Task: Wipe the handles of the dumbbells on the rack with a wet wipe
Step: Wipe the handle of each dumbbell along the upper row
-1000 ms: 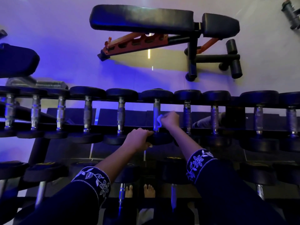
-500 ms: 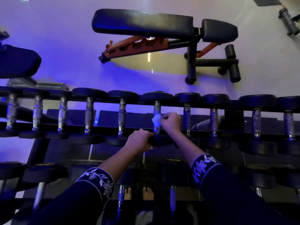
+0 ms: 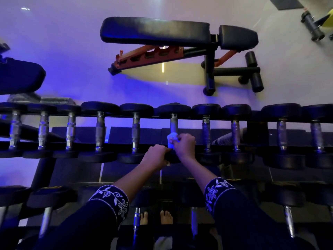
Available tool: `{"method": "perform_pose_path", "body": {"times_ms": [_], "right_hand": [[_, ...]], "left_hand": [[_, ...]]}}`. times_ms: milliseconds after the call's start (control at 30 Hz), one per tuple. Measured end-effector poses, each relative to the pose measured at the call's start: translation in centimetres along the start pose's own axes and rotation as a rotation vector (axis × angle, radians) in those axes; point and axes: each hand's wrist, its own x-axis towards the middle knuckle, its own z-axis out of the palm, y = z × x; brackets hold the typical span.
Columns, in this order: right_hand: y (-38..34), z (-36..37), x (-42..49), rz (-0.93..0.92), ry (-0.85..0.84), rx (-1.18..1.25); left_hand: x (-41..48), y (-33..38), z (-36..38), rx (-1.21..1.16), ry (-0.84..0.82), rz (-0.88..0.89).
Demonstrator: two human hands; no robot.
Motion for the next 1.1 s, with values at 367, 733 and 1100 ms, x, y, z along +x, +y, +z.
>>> {"method": "perform_pose_path", "body": {"times_ms": [367, 733, 1100], "right_hand": [[-1.4, -1.4, 0.6, -0.474, -0.255, -0.511], [-3.9, -2.1, 4.4, -0.629, -0.200, -0.758], [-0.5, -1.4, 3.9, -0.687, -0.194, -0.569]], "left_hand": [[0.3, -0.6, 0.3, -0.012, 0.014, 0.001], [0.1, -0.6, 0.1, -0.002, 0.008, 0.013], [0.1, -1.2, -0.2, -0.025, 0.029, 0.029]]}}
